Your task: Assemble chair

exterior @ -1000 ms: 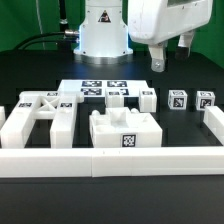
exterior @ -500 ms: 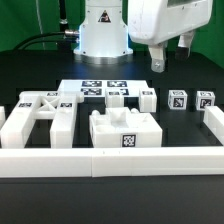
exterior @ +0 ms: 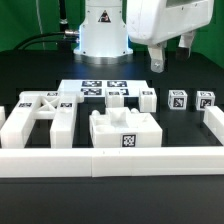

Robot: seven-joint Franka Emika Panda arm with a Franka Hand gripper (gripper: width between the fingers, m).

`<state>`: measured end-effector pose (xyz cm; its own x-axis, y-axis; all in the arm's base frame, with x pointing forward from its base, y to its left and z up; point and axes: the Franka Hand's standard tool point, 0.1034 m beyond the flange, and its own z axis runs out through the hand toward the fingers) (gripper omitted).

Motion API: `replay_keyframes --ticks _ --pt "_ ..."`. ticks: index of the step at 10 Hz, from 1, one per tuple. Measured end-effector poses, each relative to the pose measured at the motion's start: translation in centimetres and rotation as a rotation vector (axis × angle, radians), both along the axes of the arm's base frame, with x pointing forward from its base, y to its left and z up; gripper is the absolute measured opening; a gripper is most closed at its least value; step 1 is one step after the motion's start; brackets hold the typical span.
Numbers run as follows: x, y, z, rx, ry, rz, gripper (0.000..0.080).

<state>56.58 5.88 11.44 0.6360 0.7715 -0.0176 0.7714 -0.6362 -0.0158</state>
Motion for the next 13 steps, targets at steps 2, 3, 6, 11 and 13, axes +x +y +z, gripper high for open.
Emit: replay_keyframes --ticks 2,3,6,11,13 --pt "0.0 0.0 0.0 0.000 0.000 0.000 0.0649" --pt "0.1 -0.3 -0.3 0.003 -0.002 0.035 0.0649" --pt "1.9 -5.5 -2.7 0.007 -0.005 0.120 0.0649" --pt "1.7 -5.2 -3.2 0.007 0.002 -0.154 0.0649" --pt "1.9 -5.0 -4.9 0.015 0.005 -0.326 0.0649"
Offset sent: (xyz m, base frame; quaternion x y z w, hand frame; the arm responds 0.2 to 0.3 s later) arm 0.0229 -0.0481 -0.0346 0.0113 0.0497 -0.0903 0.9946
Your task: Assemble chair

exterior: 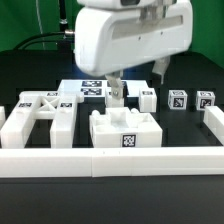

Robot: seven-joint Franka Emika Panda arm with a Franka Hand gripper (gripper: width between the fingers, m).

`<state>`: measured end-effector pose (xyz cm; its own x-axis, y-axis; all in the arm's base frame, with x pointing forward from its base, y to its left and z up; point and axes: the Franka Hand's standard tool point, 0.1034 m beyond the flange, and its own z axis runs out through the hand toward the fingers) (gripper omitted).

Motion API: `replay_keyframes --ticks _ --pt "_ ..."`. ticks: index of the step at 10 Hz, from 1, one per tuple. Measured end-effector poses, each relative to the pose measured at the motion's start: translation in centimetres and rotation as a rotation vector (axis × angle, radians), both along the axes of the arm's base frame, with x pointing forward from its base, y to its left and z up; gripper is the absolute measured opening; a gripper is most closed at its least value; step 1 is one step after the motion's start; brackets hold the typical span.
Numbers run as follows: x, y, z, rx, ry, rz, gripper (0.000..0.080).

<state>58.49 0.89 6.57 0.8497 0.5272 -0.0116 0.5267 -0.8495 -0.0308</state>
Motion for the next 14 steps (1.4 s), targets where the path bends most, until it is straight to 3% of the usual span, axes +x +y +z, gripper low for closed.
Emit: replay_keyframes --ticks 5,8,12,14 --pt "0.2 0.6 -0.3 0.022 -0.001 -0.304 0.0649" --pt "-0.5 1.8 -2.1 0.017 0.015 -0.538 0.0649" --pt "-1.1 2.1 -4.6 0.022 0.007 -0.541 0.0649" --pt "-1.3 2.0 -4.9 0.021 0.007 -0.523 0.0649"
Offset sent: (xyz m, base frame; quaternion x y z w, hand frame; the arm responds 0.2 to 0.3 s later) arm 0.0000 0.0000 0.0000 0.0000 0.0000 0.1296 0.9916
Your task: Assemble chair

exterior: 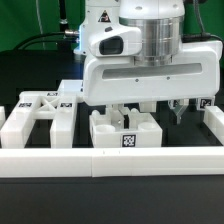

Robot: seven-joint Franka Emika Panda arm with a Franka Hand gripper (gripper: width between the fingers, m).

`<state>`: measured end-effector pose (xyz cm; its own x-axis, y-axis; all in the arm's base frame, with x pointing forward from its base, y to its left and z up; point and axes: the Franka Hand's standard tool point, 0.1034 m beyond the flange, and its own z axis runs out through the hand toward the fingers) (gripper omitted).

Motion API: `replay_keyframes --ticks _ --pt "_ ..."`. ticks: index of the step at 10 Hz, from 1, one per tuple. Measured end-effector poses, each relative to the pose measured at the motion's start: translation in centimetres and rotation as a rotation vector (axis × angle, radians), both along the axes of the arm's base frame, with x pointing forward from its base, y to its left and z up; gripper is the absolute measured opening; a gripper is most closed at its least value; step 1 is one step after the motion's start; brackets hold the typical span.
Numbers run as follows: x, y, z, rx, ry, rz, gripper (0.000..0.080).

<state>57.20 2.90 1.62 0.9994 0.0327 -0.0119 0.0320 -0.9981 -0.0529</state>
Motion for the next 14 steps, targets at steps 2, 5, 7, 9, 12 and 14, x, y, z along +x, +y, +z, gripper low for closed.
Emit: replay_keyframes --ticks 2,5,7,9,12,14 --pt "0.0 0.0 -0.1 0.000 0.001 0.007 0.0515" --pt "0.0 0.0 -0.1 0.000 0.001 0.008 0.0241" --pt "0.0 0.0 -0.1 0.000 0.001 0.009 0.0031" --pt "0.0 0.0 -0.1 0.000 0.001 0.009 0.0031" --pt "0.1 0.4 -0.1 0.002 0.000 0.000 0.0031" --pt "1.1 2.1 -0.1 0.008 -0.010 0.018 0.0031"
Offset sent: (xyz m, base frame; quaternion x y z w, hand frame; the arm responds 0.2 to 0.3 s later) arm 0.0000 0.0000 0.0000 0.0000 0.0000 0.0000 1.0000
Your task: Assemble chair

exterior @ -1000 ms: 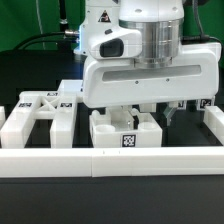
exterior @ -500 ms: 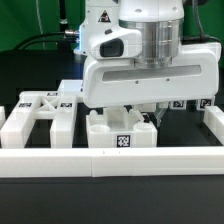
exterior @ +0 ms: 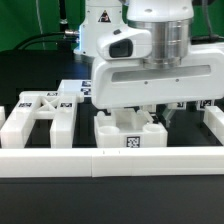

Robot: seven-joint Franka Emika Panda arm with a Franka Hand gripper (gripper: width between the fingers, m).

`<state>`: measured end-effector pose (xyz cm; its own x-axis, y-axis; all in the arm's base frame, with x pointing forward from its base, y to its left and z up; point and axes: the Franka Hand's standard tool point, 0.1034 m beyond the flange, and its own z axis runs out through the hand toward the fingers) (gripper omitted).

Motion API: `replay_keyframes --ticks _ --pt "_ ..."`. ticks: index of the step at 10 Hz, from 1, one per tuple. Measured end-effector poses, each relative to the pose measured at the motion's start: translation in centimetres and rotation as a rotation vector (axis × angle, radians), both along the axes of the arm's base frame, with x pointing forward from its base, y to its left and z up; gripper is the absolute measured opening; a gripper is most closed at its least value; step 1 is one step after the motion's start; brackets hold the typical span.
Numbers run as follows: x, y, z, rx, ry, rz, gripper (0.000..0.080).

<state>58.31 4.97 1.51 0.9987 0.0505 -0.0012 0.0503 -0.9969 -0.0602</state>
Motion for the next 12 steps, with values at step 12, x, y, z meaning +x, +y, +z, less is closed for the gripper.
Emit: replay_keyframes --ticks 12 --pt "3.1 6.9 0.1 0.006 -0.045 -0.023 0.0031"
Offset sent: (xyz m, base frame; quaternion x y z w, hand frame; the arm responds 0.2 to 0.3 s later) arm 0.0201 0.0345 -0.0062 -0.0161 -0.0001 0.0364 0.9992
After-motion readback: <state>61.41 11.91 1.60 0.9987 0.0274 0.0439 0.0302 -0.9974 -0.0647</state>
